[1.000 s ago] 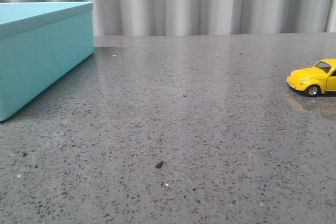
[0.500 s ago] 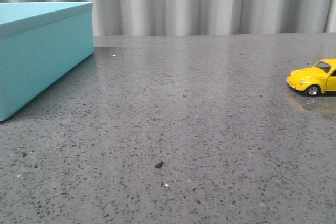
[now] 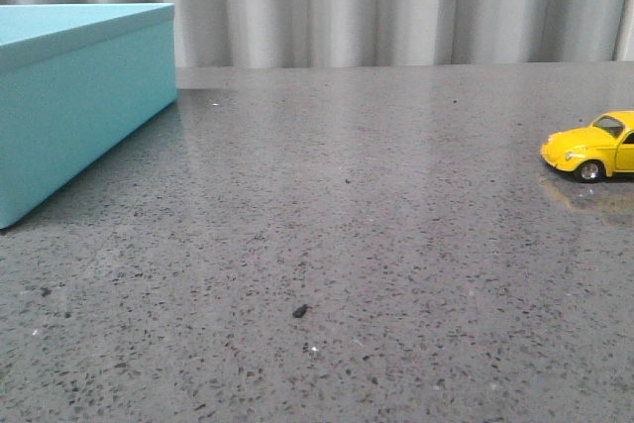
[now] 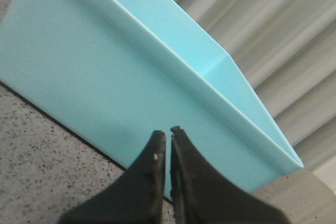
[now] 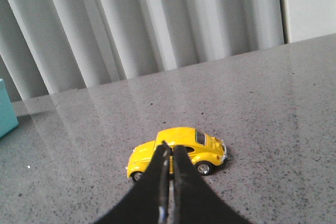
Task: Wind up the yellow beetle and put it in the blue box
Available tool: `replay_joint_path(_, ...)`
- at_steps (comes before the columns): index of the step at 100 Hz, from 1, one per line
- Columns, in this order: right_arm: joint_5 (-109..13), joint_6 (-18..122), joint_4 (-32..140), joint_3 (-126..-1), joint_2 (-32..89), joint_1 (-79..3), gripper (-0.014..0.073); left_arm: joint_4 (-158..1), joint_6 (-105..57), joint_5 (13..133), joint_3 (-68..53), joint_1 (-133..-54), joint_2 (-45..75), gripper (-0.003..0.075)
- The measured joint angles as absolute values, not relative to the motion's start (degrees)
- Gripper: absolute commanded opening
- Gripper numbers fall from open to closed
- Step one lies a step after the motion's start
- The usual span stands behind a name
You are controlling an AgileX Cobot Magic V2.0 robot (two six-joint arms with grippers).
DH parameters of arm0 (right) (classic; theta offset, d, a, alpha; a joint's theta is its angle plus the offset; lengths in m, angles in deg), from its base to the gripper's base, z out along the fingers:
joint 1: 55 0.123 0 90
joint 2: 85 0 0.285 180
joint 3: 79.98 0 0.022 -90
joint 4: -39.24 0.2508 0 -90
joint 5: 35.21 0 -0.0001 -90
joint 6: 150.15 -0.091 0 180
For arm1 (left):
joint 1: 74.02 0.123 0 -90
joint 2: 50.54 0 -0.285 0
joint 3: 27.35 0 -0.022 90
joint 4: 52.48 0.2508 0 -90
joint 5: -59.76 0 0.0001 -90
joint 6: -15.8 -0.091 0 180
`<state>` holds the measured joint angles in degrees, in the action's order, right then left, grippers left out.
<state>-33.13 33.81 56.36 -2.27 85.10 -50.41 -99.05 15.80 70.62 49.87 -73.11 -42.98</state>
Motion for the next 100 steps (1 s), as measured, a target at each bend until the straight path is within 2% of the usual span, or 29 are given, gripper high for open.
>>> replay_joint_path(14,-35.7,33.8,59.7,-5.0,85.0,-50.4,-0.0053,-99.8,15.8,71.7,49.6,-73.1,-43.0,-0.0021)
replay_joint_path(33,-47.3,36.8,59.9,-19.6,78.8,-50.4,-0.0053,-96.2,6.5,79.8,42.6,-73.2,-42.8,-0.0021)
replay_joint_path(46,-58.5,37.9,56.9,-30.2,68.2,-50.4,-0.0053,-95.4,-1.0,82.5,37.3,-73.2,-39.7,-0.0021)
replay_joint_path(70,-86.3,38.2,53.5,-49.8,45.2,-50.4,-0.0053,-95.0,-15.3,83.4,34.2,-73.2,-34.1,-0.0021)
replay_joint_path(100,-99.5,38.2,50.2,-65.4,24.9,-50.4,-0.0053,-94.9,-20.0,83.7,35.5,-73.2,-32.7,-0.0021)
